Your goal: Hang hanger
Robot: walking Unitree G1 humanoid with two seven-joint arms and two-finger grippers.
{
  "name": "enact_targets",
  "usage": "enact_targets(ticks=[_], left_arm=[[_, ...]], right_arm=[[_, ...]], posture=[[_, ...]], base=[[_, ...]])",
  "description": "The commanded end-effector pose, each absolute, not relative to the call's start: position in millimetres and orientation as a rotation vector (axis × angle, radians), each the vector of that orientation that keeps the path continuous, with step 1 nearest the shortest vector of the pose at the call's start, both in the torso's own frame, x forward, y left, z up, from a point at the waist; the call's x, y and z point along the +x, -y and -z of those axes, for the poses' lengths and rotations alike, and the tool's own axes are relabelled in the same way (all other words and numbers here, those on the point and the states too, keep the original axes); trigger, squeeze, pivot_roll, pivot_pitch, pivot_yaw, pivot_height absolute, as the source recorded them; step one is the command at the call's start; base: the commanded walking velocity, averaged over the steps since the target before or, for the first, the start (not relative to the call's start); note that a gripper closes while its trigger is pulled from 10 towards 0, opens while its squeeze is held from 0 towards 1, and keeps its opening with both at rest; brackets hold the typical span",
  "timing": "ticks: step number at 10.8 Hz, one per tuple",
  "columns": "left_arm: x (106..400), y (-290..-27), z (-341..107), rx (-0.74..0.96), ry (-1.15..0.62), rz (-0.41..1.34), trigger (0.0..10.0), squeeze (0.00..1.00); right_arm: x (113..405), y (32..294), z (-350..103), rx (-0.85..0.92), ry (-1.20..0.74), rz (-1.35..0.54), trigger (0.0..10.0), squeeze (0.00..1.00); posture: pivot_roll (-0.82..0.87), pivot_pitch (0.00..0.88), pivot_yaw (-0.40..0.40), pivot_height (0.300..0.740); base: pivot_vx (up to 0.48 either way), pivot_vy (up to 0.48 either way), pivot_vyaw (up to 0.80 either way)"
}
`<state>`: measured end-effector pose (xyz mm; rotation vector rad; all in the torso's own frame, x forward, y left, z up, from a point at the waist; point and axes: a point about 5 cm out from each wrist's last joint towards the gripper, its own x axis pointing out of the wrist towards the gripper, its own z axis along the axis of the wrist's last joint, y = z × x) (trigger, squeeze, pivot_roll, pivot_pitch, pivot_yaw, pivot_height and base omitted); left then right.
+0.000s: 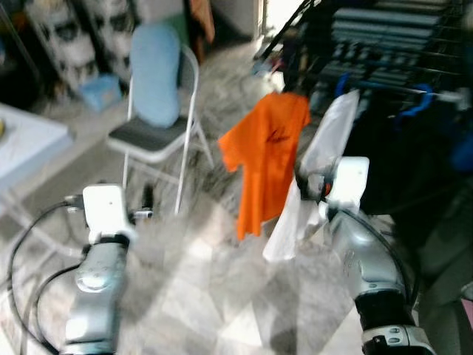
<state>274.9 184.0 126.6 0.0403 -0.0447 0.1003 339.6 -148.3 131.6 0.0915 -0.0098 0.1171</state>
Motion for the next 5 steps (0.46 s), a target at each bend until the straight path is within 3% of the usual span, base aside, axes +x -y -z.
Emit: enact_targets(ticks=[1, 5], left_arm=[[270.2, -190.0, -123.1, 0.055, 0.033, -0.134, 10.0, 0.00], [247.1, -210.6, -130.9, 0.117, 0.025, -0.082, 10.0, 0.00]], right_arm=[[336.1, 145.4, -123.2, 0.094, -0.030, -0.132, 10.0, 0.00], [327.6, 171.5, -154.6, -0.042, 0.080, -0.092, 10.0, 0.00]], posture=[[0.01, 0.000, 0.049, 0.740], [0.02, 0.000, 0.050, 0.740]], base=[[0.000, 0.000, 0.00], [0.000, 0.000, 0.00]])
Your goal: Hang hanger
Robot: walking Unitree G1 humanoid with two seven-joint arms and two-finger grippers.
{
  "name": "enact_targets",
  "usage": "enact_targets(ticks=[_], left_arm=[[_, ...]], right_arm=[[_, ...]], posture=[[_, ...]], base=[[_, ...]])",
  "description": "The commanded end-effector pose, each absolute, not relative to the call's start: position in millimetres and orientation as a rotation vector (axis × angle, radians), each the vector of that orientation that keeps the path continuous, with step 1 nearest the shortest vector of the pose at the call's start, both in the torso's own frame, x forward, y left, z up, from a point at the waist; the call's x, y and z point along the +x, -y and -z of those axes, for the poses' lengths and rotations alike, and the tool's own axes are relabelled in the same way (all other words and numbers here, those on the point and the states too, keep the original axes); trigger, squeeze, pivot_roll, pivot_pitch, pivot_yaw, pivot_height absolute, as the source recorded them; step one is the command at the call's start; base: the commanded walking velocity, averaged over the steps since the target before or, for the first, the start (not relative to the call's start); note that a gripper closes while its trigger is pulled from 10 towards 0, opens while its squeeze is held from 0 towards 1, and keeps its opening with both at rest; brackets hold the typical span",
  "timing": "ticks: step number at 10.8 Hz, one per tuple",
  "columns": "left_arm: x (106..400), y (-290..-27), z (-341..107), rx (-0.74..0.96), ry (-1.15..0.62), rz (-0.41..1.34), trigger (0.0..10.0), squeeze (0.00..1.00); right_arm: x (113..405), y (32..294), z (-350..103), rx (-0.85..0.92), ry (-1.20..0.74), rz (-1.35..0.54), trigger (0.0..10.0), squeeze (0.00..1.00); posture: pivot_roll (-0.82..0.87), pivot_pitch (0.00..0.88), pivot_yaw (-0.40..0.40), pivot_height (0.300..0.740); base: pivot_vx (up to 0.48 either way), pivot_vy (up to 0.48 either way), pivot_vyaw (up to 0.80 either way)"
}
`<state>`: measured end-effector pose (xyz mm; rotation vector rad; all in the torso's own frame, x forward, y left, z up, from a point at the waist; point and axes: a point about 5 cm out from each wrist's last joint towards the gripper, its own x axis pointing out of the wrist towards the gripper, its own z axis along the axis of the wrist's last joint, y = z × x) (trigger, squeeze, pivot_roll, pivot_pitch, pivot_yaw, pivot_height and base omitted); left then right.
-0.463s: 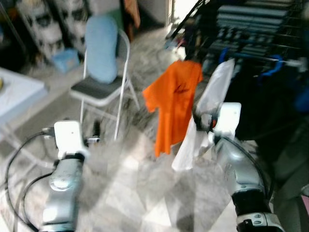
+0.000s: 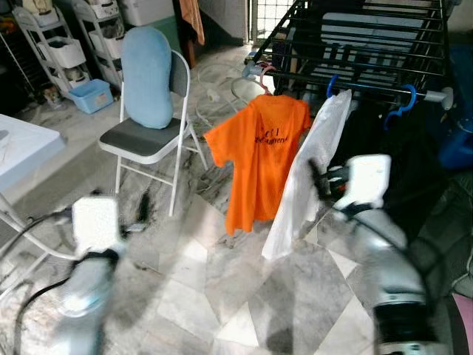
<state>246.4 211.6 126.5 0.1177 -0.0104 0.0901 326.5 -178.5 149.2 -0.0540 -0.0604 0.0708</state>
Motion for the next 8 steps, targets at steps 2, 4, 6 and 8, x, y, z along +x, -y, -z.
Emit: enact_targets(ticks=[2, 4, 6, 8], left_arm=[[240.6, -211.2, -128.0, 0.100, 0.000, -0.084, 10.0, 0.00], [229.4, -191.2, -106.3, 0.039, -0.070, -0.030, 10.0, 0.00], [225.7, -179.8, -85.2, -0.002, -0.173, 0.013, 10.0, 0.00], [235.6, -183.4, -82.3, -0.060, -0.218, -0.007, 10.0, 0.00]], right_arm=[[319.5, 187.3, -143.7, -0.044, 0.022, -0.048, 10.0, 0.00], [308.1, 186.4, -131.2, -0.037, -0.024, -0.026, 10.0, 0.00], [298.4, 192.6, -104.0, 0.027, -0.150, 0.030, 10.0, 0.00], [300.2, 192.1, -99.8, 0.037, -0.167, 0.029, 10.0, 0.00]], posture=[[0.02, 0.000, 0.055, 0.740], [0.00, 0.000, 0.055, 0.740], [0.00, 0.000, 0.064, 0.740], [-0.01, 0.000, 0.075, 0.740]], base=[[0.000, 0.000, 0.00], [0.000, 0.000, 0.00], [0.000, 0.000, 0.00], [0.000, 0.000, 0.00]])
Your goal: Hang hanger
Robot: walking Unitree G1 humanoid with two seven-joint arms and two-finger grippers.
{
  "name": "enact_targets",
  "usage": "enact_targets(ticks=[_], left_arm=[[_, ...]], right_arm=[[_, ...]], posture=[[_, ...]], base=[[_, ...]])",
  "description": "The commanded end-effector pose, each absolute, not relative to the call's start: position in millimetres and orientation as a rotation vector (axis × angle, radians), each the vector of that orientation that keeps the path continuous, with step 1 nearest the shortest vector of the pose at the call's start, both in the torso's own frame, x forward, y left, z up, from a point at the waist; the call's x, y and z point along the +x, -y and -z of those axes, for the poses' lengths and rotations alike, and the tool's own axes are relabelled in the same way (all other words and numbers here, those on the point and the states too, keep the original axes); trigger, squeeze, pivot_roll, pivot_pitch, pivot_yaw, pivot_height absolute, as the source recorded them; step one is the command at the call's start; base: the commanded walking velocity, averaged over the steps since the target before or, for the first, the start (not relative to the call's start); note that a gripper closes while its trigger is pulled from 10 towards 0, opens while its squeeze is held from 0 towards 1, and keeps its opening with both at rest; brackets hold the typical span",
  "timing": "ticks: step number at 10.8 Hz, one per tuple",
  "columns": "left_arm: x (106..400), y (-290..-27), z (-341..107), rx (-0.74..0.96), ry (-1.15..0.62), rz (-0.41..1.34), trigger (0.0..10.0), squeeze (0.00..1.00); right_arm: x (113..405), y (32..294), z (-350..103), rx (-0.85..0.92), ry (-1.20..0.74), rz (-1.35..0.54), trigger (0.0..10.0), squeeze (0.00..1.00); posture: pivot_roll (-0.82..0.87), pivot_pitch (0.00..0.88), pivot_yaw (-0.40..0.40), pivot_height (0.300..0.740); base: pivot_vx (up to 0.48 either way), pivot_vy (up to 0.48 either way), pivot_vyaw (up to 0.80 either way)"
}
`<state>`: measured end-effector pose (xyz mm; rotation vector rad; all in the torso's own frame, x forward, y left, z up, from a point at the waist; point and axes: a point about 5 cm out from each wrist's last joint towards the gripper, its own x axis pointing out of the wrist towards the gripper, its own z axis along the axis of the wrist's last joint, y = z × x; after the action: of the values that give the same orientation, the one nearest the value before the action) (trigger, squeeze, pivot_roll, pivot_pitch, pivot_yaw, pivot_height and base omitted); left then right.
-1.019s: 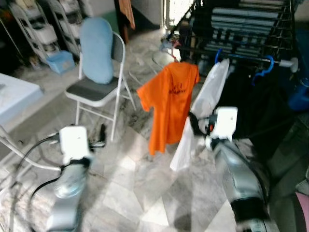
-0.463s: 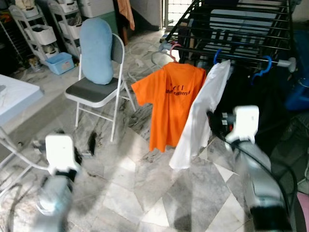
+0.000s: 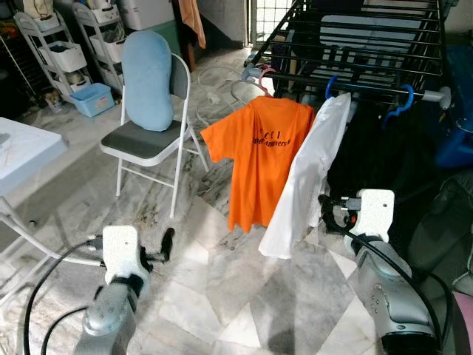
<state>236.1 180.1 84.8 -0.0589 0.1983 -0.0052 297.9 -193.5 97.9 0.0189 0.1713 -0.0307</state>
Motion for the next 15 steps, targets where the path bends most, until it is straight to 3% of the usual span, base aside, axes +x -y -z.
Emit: enact_targets(ticks=[1, 4, 11, 15], left_arm=[[238.6, -181.9, -85.4, -0.054, -0.202, -0.002, 10.0, 0.00], [245.0, -177.8, -93.3, -0.060, -0.174, -0.035, 10.0, 0.00], [240.8, -198.3, -96.7, 0.022, -0.165, -0.135, 10.0, 0.00], [246.7, -194.5, -104.7, 0.097, -0.090, -0.125, 10.0, 0.00]], right_arm=[[301.5, 188.9, -101.0, -0.001, -0.167, 0.006, 10.0, 0.00], [303.0, 175.6, -107.8, -0.007, -0.138, -0.051, 10.0, 0.00], [315.9, 151.4, -117.2, 0.079, -0.092, -0.159, 10.0, 0.00], [320.4, 154.2, -128.1, 0.132, -0.022, -0.153, 10.0, 0.00]], posture=[[-0.01, 0.000, 0.075, 0.740], [0.00, 0.000, 0.078, 0.740], [0.04, 0.000, 0.066, 0.740], [0.05, 0.000, 0.049, 0.740]], base=[[0.000, 0.000, 0.00], [0.000, 0.000, 0.80], [0.000, 0.000, 0.77], [0.000, 0.000, 0.00]])
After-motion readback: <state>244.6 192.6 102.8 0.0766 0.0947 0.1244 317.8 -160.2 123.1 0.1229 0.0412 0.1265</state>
